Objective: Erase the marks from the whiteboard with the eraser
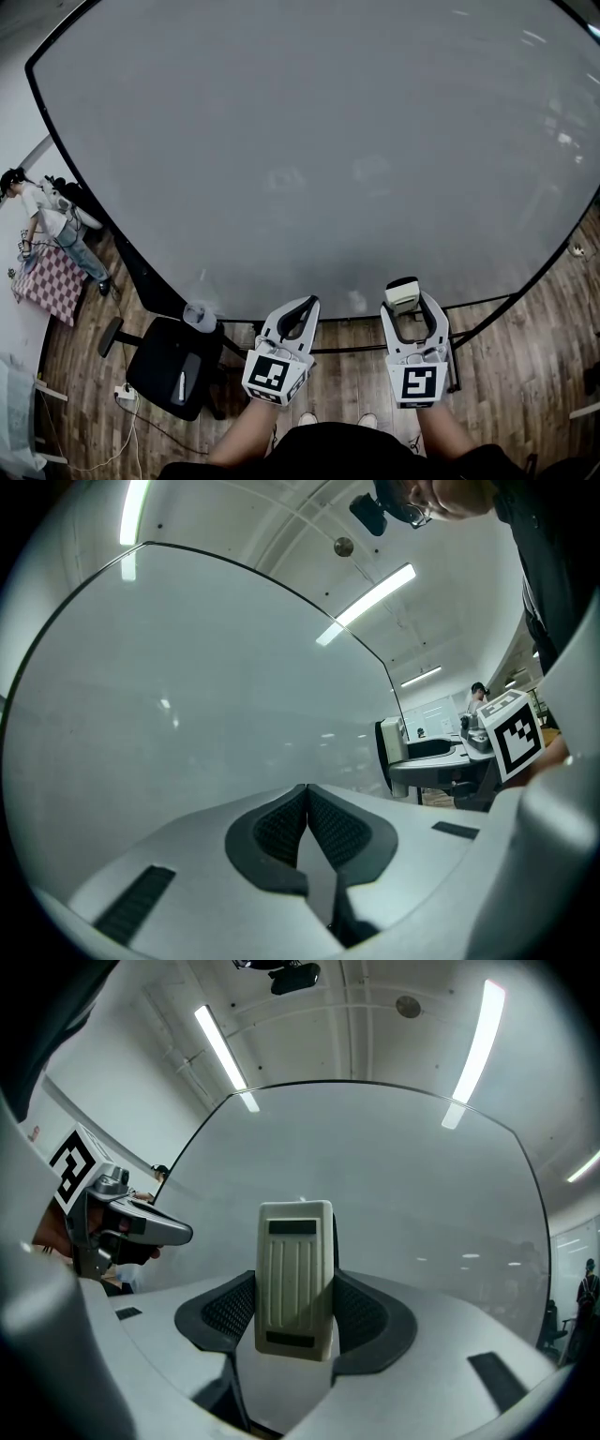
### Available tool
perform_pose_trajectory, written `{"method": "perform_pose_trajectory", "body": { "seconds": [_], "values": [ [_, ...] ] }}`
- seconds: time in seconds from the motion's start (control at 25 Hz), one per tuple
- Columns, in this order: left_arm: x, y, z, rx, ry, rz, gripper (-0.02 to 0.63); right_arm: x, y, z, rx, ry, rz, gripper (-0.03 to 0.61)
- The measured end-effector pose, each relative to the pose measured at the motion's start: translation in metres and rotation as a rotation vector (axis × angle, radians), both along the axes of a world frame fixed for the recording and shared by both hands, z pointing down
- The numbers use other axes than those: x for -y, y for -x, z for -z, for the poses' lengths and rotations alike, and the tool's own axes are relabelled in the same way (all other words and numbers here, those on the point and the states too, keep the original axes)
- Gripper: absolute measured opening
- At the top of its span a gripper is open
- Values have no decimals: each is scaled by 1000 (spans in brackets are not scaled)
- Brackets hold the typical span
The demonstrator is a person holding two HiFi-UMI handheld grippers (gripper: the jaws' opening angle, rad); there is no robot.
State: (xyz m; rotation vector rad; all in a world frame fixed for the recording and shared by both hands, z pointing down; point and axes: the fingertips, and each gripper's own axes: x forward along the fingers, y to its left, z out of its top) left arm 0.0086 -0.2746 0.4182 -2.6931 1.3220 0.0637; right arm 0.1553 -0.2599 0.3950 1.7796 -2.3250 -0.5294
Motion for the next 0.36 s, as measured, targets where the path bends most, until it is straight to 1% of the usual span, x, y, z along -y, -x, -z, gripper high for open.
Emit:
{"method": "perform_pose_trajectory", "body": {
  "seconds": [0.12,0.36],
  "values": [
    [0,-2,1,-1,0,0,20,0,2,-1,3,11,4,273],
    [-2,-3,0,-2,-1,-2,20,-2,6,-2,-15,3,16,273]
  ]
}}
